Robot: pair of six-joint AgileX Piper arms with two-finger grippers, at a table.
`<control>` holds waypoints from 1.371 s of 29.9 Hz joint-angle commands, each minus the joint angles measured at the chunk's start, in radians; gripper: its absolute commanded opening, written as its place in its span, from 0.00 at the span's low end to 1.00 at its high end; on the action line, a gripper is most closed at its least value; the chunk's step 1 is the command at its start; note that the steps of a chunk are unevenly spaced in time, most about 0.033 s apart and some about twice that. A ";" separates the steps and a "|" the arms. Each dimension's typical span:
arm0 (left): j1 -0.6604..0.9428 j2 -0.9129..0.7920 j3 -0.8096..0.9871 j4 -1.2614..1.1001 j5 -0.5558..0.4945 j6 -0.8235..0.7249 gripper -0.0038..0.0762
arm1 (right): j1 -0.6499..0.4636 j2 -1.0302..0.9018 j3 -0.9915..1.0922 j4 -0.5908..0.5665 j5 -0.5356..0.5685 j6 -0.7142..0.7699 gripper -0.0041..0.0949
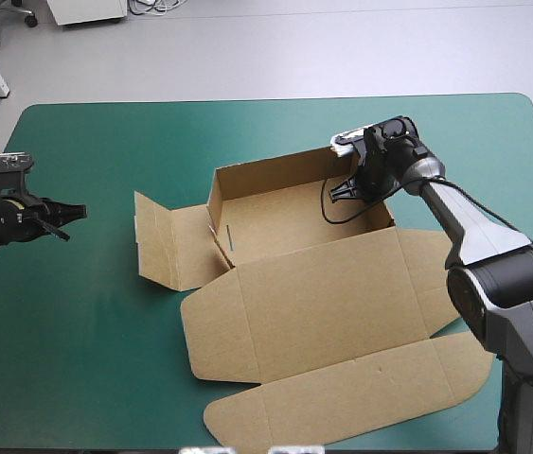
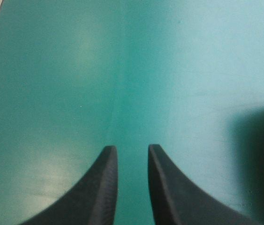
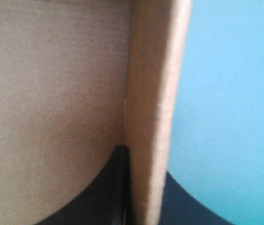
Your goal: Fold the box
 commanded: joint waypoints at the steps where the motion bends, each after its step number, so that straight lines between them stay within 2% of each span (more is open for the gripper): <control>1: 0.000 -0.029 -0.027 -0.011 -0.050 0.002 0.26 | -0.003 -0.052 -0.022 -0.059 -0.004 -0.001 0.02; 7: 0.000 -0.029 -0.027 -0.033 -0.050 0.018 0.26 | -0.010 -0.064 -0.022 -0.059 0.007 0.025 0.02; 12: 0.000 -0.029 -0.027 -0.033 -0.045 0.018 0.26 | -0.053 -0.100 -0.022 -0.009 -0.003 0.029 0.02; 19: 0.000 -0.029 -0.027 -0.061 -0.045 0.067 0.26 | -0.138 -0.161 -0.022 0.139 -0.003 -0.020 0.02; 25: 0.000 -0.029 -0.027 -0.061 -0.054 0.069 0.26 | -0.195 -0.219 -0.022 0.188 -0.012 -0.049 0.02; 34: 0.002 0.023 -0.027 -0.073 -0.094 0.071 0.26 | -0.313 -0.328 -0.024 0.351 -0.027 -0.126 0.02; 41: 0.002 0.100 -0.027 -0.164 -0.109 0.087 0.26 | -0.404 -0.398 -0.072 0.555 -0.022 -0.197 0.02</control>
